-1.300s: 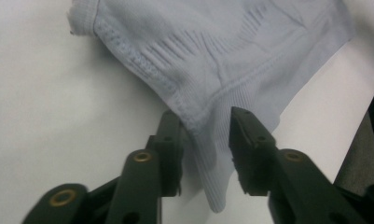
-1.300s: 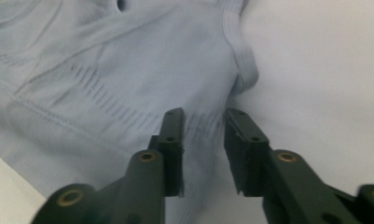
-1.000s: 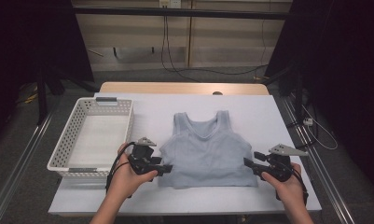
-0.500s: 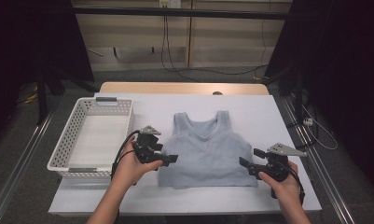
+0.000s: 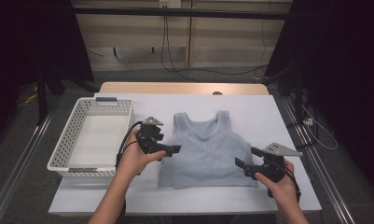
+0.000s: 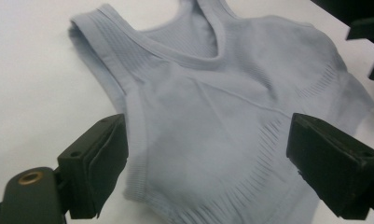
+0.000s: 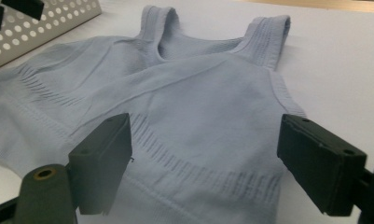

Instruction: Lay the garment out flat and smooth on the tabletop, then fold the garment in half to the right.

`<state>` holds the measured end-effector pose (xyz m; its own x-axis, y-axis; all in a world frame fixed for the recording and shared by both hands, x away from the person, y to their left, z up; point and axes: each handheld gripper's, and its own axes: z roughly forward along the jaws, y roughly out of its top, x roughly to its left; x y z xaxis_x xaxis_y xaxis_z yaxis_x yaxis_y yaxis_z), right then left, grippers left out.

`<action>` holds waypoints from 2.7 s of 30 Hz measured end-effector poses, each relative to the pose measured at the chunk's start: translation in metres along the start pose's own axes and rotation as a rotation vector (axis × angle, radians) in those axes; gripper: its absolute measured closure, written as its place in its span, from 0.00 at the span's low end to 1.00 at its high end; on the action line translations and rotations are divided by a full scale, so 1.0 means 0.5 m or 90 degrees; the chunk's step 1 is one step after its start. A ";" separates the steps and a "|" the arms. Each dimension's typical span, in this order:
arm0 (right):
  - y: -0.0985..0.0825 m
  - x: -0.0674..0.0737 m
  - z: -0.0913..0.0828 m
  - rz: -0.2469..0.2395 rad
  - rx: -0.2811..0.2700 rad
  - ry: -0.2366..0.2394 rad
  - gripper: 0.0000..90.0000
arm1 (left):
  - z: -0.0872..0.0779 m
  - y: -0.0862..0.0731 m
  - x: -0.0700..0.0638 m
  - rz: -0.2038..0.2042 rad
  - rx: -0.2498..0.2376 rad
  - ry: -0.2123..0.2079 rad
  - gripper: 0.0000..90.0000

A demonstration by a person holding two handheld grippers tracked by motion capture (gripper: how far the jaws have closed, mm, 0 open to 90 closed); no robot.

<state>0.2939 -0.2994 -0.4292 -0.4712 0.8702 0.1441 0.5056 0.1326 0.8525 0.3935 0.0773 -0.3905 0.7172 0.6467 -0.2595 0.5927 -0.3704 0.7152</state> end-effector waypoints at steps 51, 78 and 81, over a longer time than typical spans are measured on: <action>0.003 0.120 0.056 -0.075 0.015 0.106 0.12 | 0.018 0.005 0.028 0.005 -0.017 -0.003 0.13; 0.008 0.190 0.112 -0.120 0.034 0.144 0.13 | 0.020 -0.005 0.045 -0.007 -0.013 0.003 0.13; 0.010 0.203 0.124 -0.138 0.039 0.151 0.13 | 0.019 -0.008 0.045 -0.005 -0.011 0.006 0.13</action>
<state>0.2933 -0.1810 -0.4414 -0.7244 0.6844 0.0822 0.4145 0.3372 0.8453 0.4110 0.0871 -0.4055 0.7092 0.6555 -0.2594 0.5916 -0.3532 0.7247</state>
